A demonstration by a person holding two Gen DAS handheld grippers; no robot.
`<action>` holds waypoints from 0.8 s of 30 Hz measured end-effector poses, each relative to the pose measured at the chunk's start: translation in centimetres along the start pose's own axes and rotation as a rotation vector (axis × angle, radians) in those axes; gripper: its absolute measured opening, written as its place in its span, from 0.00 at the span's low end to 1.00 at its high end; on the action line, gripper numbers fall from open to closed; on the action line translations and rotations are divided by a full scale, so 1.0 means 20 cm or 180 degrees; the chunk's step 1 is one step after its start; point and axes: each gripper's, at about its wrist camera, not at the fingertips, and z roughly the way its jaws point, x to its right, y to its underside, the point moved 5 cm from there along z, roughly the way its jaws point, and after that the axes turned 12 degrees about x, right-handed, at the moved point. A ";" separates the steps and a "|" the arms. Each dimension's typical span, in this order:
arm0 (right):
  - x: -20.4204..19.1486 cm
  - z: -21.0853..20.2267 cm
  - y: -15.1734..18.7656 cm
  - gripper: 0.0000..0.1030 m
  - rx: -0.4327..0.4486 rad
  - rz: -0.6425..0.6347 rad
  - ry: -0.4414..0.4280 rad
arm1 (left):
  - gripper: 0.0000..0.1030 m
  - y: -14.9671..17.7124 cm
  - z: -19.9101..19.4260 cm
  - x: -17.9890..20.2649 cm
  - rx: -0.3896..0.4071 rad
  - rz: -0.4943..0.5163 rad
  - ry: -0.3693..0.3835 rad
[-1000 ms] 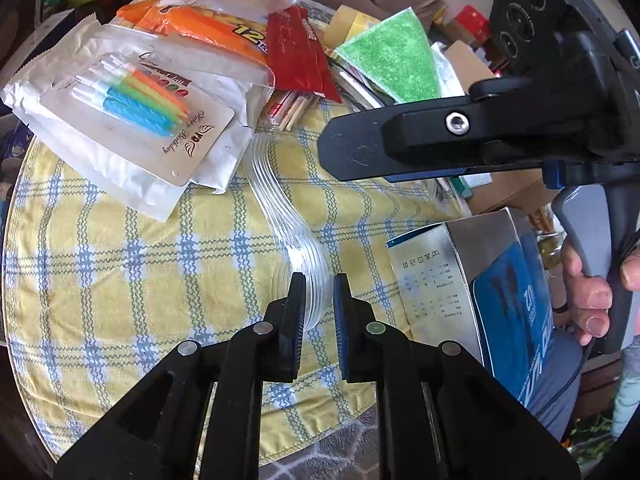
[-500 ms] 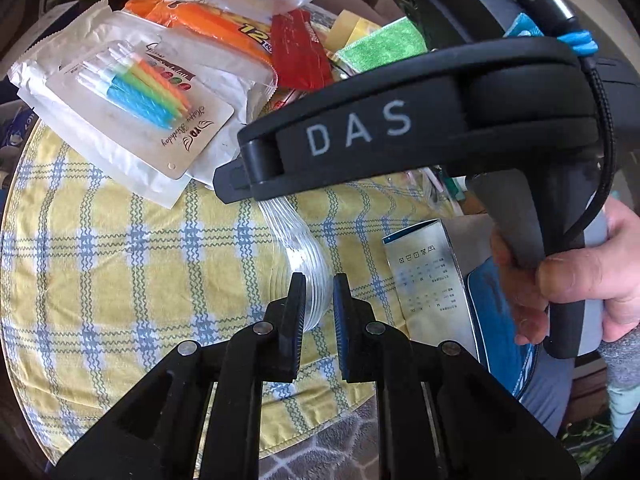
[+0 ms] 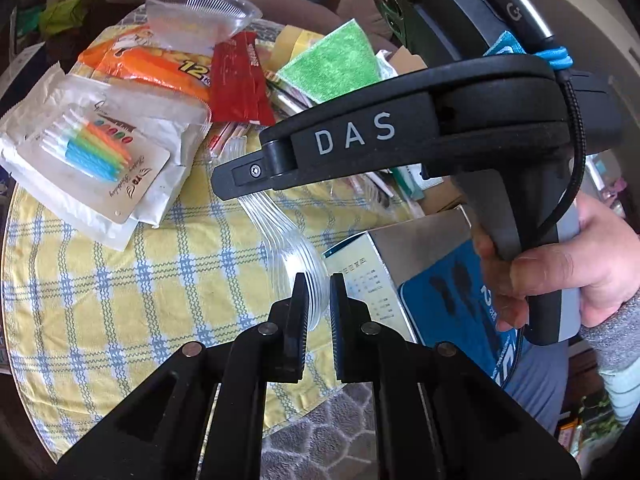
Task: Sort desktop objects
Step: 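Carry the spoons with the right gripper over the cardboard box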
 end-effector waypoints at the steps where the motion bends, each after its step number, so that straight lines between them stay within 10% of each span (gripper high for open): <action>1: 0.01 -0.04 -0.01 0.14 0.0048 0.0024 -0.0035 | 0.09 -0.02 -0.01 0.03 0.0017 0.0042 0.0003; 13: 0.16 -0.72 -0.22 0.14 0.0716 0.0173 -0.0153 | 0.09 -0.41 0.01 0.64 0.0153 0.0771 0.0171; 24: 0.82 -1.27 -0.24 0.14 0.0948 0.0366 0.0218 | 0.10 -0.68 0.54 1.34 -0.0054 0.1350 0.0478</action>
